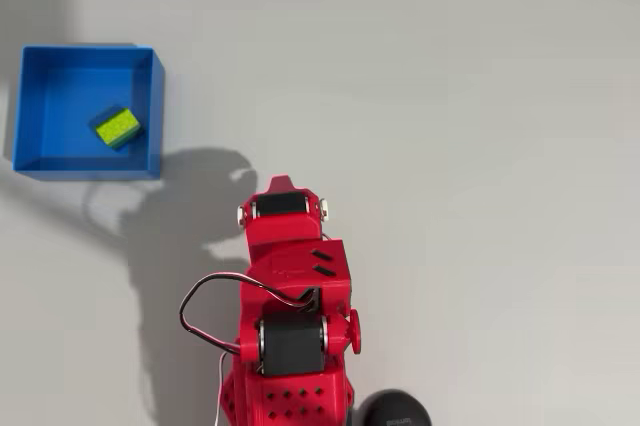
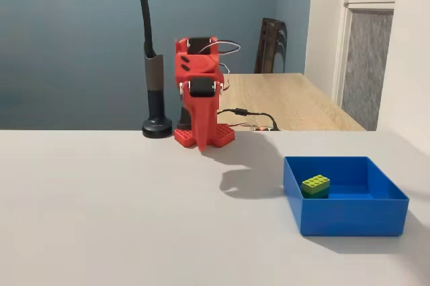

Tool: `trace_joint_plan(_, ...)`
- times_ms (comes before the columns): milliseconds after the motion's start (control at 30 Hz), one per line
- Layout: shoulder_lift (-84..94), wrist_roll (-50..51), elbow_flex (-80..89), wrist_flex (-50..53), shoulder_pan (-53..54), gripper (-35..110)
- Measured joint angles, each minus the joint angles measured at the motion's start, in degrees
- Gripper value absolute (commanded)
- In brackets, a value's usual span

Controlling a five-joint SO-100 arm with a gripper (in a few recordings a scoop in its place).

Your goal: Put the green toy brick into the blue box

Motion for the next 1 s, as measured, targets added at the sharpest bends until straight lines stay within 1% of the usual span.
trace_joint_plan(233,-0.09,0.0,2.55,0.0,0.0,0)
trace_joint_plan(1000,0.09,0.0,2.55,0.0,0.0,0)
